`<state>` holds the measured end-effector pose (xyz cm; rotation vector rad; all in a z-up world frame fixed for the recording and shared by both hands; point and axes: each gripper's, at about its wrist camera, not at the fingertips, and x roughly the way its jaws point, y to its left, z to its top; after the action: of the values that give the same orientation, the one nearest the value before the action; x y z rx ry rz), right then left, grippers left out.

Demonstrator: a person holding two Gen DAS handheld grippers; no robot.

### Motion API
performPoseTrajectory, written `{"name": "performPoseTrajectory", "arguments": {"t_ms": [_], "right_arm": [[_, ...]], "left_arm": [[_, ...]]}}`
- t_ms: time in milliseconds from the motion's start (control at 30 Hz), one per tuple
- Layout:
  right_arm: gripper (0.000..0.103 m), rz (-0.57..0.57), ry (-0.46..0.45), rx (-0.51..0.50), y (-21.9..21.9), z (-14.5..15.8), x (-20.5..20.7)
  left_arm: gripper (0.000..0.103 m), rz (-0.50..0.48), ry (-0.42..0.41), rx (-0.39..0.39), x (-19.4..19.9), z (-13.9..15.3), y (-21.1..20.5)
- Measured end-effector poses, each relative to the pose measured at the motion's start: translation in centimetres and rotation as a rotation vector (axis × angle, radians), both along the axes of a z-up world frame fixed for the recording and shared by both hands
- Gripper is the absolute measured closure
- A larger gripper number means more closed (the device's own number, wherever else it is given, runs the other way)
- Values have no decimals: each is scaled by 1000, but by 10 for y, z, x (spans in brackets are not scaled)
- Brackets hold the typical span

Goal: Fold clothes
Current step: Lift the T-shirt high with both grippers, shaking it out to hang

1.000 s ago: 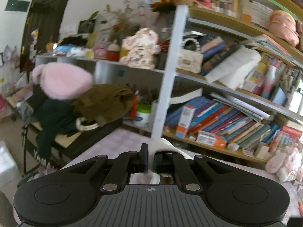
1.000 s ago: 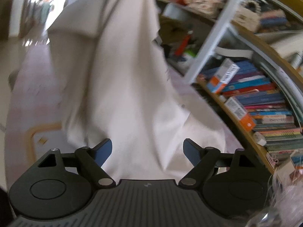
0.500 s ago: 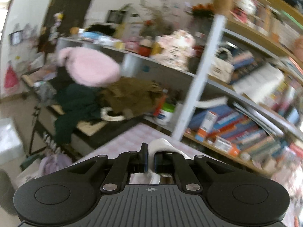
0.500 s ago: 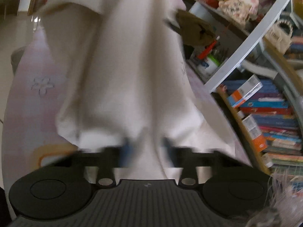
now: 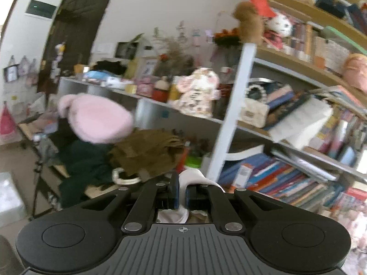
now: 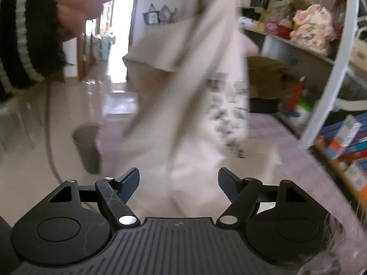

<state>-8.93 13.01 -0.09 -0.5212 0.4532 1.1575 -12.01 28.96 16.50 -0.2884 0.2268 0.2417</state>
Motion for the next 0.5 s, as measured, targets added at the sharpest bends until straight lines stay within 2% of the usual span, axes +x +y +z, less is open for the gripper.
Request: {"name": "performPoseTrajectory", "arguments": {"t_ms": [67,200,300,400,500], "right_arm": [[19,6,-25,3,11,-5,-8],[18,-61,-49,21,34,-12,-6],[21,-135,36,26,49,-17,11],[21,-159,108,14,63,-24,19],[21,-127,83,-16,77,-25,12]], "left_arm": [[98,-33,-10,-11,-1,4,-5],[98,-68,-32,-66,-9,9,-2],[98,-51,-45,-133,-18,11,12],[98,-9,-60,-195,-28,10,31],[98,34,-67,-224,-37,10,46]]}}
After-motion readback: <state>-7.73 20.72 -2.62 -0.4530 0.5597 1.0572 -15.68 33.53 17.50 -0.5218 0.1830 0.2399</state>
